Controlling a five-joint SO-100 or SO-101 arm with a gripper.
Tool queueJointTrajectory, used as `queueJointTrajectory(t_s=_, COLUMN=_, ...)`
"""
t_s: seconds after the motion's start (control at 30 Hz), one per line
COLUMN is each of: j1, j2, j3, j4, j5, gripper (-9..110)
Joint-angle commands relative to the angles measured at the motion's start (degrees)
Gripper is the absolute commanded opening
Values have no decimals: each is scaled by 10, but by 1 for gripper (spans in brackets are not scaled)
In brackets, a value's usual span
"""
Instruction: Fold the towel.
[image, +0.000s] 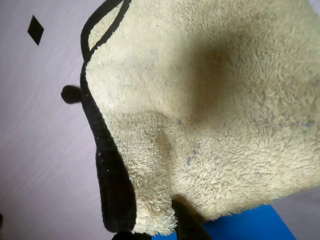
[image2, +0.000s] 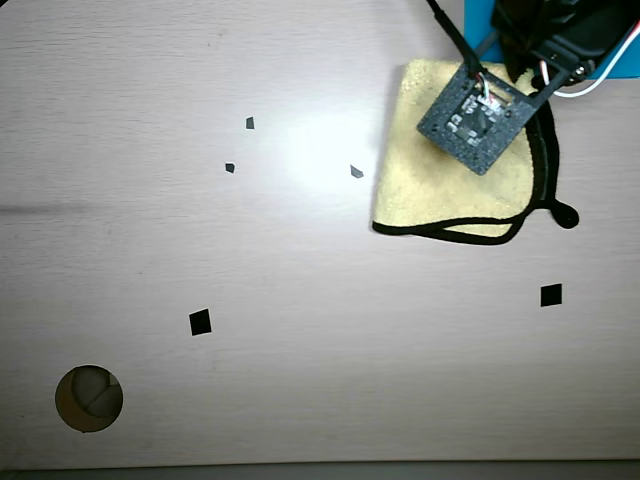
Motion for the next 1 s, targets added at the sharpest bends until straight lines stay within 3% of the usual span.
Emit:
queueJointTrajectory(t_s=0.0, j1=41, j2=-4, j3=-36, j4=-24, j5=-25, gripper=0)
queueJointTrajectory(t_s=0.7, j1=230, j2=-54, j3=-217, j4=-76, j5=3, gripper=0)
queueJointTrajectory(t_s=0.97, j1=160, j2=-16, j3=-156, j4=-33, j5=-6, gripper=0)
